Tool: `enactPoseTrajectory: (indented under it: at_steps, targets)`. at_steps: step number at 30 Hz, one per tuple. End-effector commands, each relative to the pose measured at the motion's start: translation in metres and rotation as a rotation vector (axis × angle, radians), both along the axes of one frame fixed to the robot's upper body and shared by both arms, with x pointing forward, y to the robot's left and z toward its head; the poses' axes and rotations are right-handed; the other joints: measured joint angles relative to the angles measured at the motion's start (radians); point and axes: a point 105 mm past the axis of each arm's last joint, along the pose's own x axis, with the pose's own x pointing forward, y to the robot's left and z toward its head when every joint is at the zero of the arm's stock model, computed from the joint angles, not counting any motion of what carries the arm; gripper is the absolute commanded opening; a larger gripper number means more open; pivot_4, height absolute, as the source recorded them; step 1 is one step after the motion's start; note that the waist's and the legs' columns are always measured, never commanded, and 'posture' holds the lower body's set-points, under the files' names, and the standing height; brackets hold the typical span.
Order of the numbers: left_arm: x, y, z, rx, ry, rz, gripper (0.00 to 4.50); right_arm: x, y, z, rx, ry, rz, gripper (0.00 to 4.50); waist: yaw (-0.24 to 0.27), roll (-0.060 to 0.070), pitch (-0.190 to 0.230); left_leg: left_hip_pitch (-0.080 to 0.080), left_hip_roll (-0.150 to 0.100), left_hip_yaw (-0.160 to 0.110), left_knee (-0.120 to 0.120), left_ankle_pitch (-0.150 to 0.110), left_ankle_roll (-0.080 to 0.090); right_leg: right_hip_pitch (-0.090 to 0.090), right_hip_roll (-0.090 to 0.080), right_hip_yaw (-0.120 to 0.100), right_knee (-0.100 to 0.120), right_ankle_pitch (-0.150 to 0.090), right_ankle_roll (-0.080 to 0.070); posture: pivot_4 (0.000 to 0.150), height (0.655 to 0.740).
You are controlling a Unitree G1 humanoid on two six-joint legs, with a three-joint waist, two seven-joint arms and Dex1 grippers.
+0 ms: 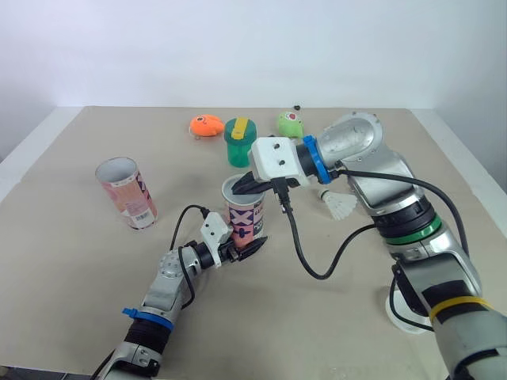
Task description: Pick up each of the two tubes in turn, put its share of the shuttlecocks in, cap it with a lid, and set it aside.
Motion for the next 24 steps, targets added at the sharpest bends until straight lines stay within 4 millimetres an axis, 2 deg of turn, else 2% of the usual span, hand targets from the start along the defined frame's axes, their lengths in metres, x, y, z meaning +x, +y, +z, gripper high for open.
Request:
enactPoseTrajectory:
  at_steps: [1, 4, 8, 13, 14, 16, 19, 20, 22, 24]
  targets:
    - [-0.009, 0.003, -0.041, 0.056, 0.155, 0.010, 3.37, -0.004, -0.006, -0.037, -0.146, 0.039, -0.004, 0.03, 0.000, 0.000, 0.000, 0.000, 0.000, 0.000, 0.000, 0.000, 0.000, 0.000, 0.000, 0.000, 0.000, 0.000, 0.000, 0.150, 0.7400]
    - [-0.009, 0.002, -0.041, 0.057, 0.153, 0.006, 3.37, -0.011, -0.007, -0.053, -0.187, 0.077, 0.014, 0.03, 0.000, -0.001, -0.003, 0.002, -0.002, -0.001, 0.000, 0.000, 0.000, 0.003, -0.002, -0.001, 0.000, -0.002, 0.001, 0.150, 0.7400]
    - [-0.009, 0.002, -0.040, 0.059, 0.147, 0.003, 3.37, -0.013, -0.009, -0.061, -0.195, 0.101, 0.010, 0.03, 0.000, 0.002, -0.006, 0.003, -0.003, 0.000, 0.000, -0.001, -0.001, 0.005, -0.004, -0.001, -0.001, -0.004, 0.004, 0.150, 0.7400]
    - [-0.008, 0.003, -0.038, 0.058, 0.136, 0.000, 3.37, -0.007, -0.014, -0.050, -0.110, 0.125, -0.032, 0.03, 0.000, 0.002, -0.007, 0.004, -0.004, -0.001, 0.000, -0.001, -0.001, 0.006, -0.004, -0.002, -0.001, -0.005, 0.003, 0.150, 0.7400]
    - [-0.008, 0.003, -0.038, 0.060, 0.134, -0.006, 3.37, -0.005, -0.012, -0.041, -0.056, 0.121, -0.032, 0.03, 0.000, 0.002, -0.007, 0.004, -0.004, -0.001, 0.000, -0.001, -0.001, 0.006, -0.004, -0.002, -0.001, -0.005, 0.003, 0.150, 0.7400]
    - [-0.010, 0.003, -0.036, 0.065, 0.127, -0.020, 3.37, -0.005, -0.008, -0.011, 0.118, 0.154, -0.038, 0.03, -0.003, 0.001, -0.006, 0.004, -0.004, -0.001, 0.000, -0.001, -0.001, 0.006, -0.004, -0.002, -0.001, -0.005, 0.004, 0.150, 0.7400]
    - [-0.009, 0.005, -0.032, 0.066, 0.113, -0.027, 4.37, -0.009, -0.015, 0.023, 0.305, 0.216, -0.038, 0.00, -0.003, -0.003, 0.001, 0.001, -0.004, -0.003, 0.000, 0.000, 0.000, 0.005, -0.004, -0.003, -0.001, -0.003, 0.002, 0.150, 0.7400]
    - [-0.009, 0.006, -0.029, 0.065, 0.106, -0.028, 4.45, -0.013, -0.019, 0.029, 0.353, 0.255, -0.036, 0.00, -0.001, -0.004, 0.002, 0.000, -0.004, -0.004, 0.000, 0.000, 0.000, 0.004, -0.004, -0.004, -0.001, -0.002, 0.001, 0.150, 0.7400]
    - [-0.009, 0.008, -0.026, 0.066, 0.093, -0.035, 4.50, -0.020, -0.025, 0.035, 0.415, 0.319, -0.028, 0.91, 0.000, -0.004, 0.002, -0.003, -0.004, -0.004, 0.000, 0.000, 0.000, 0.005, -0.006, -0.005, -0.001, 0.000, -0.003, 0.150, 0.7400]
    - [-0.010, 0.012, -0.021, 0.072, 0.070, -0.043, 4.50, -0.025, -0.032, 0.048, 0.540, 0.373, -0.033, 1.60, 0.000, -0.005, 0.003, -0.004, -0.005, -0.004, 0.000, 0.000, -0.001, 0.005, -0.007, -0.004, -0.001, 0.001, 0.000, 0.150, 0.7400]
